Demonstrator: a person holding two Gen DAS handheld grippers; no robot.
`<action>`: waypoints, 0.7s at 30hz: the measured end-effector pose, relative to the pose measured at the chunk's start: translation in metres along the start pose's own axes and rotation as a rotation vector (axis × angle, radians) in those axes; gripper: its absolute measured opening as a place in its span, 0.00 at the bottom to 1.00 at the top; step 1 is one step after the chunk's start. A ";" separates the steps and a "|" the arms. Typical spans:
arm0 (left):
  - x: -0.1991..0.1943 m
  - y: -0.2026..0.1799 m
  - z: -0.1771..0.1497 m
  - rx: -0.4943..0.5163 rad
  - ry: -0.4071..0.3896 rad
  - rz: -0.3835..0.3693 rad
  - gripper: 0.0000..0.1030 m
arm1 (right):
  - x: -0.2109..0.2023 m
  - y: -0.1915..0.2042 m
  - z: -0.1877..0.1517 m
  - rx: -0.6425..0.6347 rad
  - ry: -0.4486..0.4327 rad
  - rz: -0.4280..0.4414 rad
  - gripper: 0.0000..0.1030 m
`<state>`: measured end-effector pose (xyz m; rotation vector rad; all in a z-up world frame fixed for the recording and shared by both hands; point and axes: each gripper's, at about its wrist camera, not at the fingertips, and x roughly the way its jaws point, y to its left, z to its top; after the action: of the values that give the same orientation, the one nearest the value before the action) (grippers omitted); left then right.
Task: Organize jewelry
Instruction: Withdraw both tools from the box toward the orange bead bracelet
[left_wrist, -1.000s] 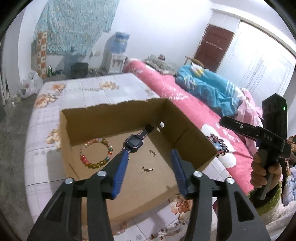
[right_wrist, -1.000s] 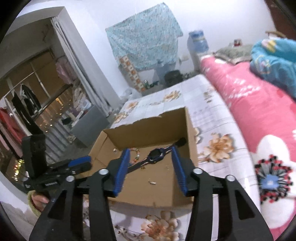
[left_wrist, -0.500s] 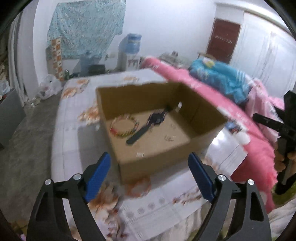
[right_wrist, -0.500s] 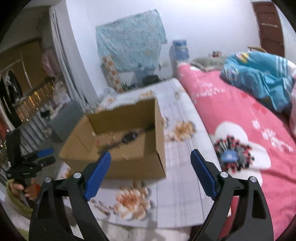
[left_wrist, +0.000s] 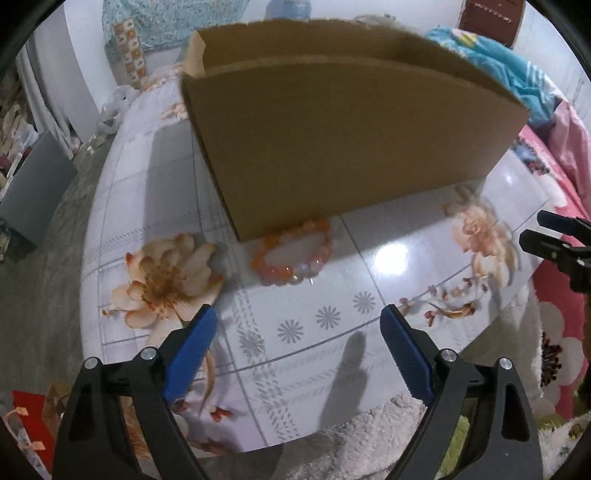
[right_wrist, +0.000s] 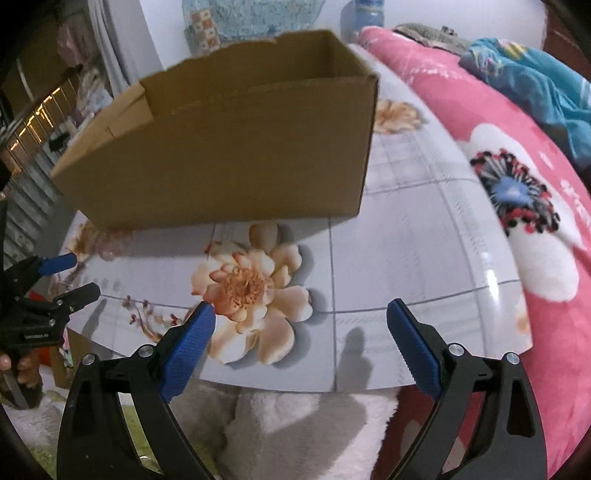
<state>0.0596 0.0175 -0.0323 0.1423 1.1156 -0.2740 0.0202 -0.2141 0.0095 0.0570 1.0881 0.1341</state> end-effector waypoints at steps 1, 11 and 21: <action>0.002 -0.002 0.000 -0.001 0.008 0.007 0.86 | 0.002 0.001 0.000 0.000 0.008 -0.005 0.87; 0.016 -0.018 0.007 -0.003 0.031 0.051 0.91 | 0.015 0.013 -0.001 -0.030 0.044 -0.054 0.88; 0.015 -0.016 0.008 -0.024 0.031 0.061 0.94 | 0.022 0.026 0.001 -0.067 0.046 -0.100 0.92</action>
<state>0.0683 -0.0017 -0.0419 0.1599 1.1433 -0.2046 0.0292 -0.1853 -0.0065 -0.0609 1.1296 0.0826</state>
